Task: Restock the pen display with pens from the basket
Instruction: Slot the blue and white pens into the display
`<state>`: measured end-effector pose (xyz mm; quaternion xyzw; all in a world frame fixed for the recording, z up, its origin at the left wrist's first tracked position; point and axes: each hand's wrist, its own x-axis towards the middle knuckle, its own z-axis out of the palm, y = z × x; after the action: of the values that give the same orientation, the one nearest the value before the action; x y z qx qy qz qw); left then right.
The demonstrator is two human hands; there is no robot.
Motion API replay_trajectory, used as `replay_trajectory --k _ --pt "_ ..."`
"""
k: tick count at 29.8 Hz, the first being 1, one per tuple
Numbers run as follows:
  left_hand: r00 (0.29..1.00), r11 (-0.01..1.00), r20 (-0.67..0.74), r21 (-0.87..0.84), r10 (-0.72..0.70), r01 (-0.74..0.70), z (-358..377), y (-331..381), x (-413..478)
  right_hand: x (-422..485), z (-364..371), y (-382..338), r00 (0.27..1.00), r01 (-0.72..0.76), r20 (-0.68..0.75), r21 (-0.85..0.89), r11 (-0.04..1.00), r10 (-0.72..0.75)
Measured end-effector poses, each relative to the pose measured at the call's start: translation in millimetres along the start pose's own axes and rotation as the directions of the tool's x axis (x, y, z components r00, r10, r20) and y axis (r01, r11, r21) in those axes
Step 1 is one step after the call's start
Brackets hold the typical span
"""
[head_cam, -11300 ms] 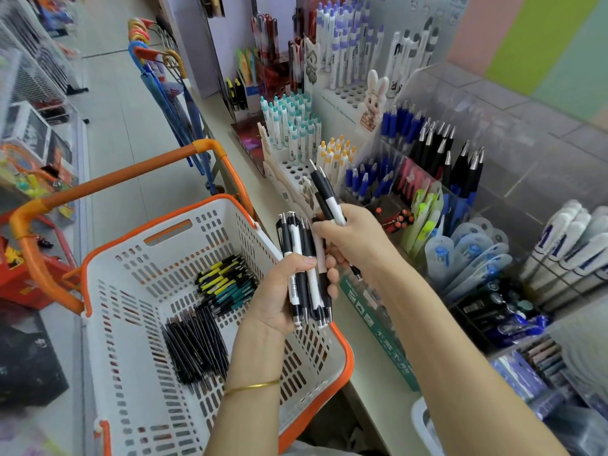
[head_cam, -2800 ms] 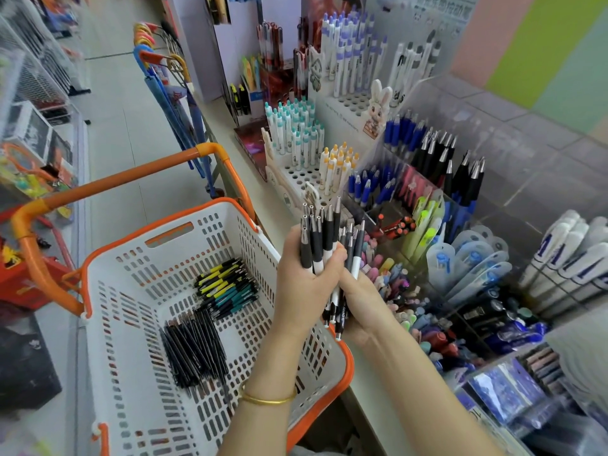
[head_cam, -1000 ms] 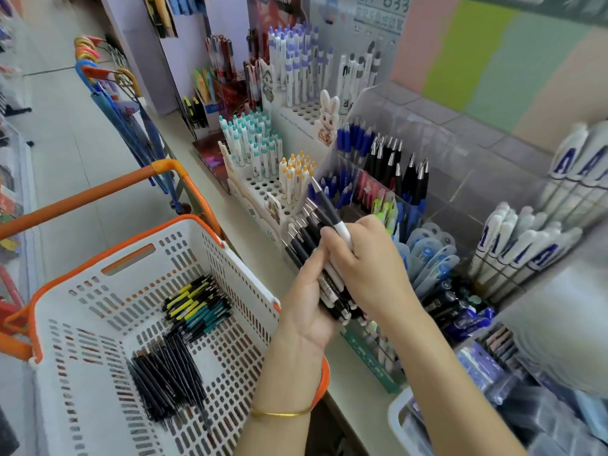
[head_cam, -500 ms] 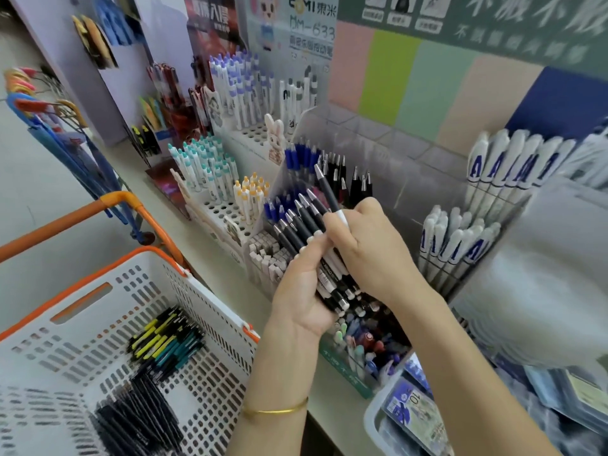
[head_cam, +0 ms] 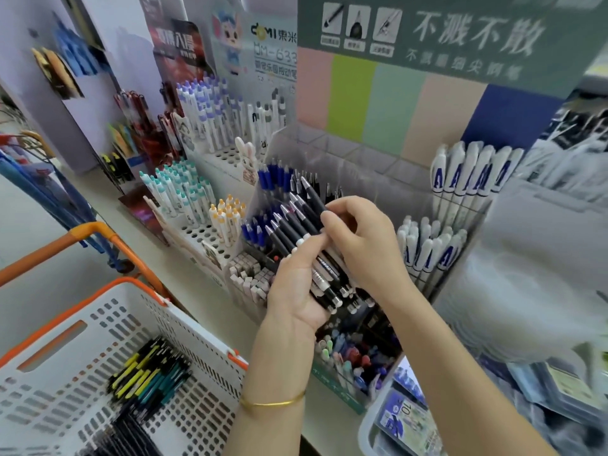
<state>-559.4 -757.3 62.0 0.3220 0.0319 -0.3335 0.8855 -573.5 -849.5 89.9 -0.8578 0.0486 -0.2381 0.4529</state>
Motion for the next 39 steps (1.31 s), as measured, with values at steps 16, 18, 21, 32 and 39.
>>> replay_trajectory --k 16,18,21,32,39 --pt "0.959 0.956 -0.159 0.217 0.234 -0.197 9 12 12 36 -63 -13 0.994 0.095 -0.048 -0.08 0.992 -0.099" --pt "0.959 0.952 -0.16 0.239 0.233 -0.191 8 12 11 40 -64 -9 0.987 0.125 -0.069 -0.227 0.966 -0.144" --pt "0.958 0.947 -0.168 0.263 0.233 -0.184 7 9 9 40 -58 -1 0.98 0.14 -0.06 -0.458 0.878 -0.188" --pt "0.972 0.919 -0.131 0.37 0.197 -0.136 7 -3 8 39 -37 5 0.994 0.07 0.1 -0.856 0.512 0.033" --pt "0.981 0.924 -0.134 0.374 0.141 -0.081 7 -6 7 48 -32 3 0.988 0.071 0.13 -0.859 0.508 0.082"
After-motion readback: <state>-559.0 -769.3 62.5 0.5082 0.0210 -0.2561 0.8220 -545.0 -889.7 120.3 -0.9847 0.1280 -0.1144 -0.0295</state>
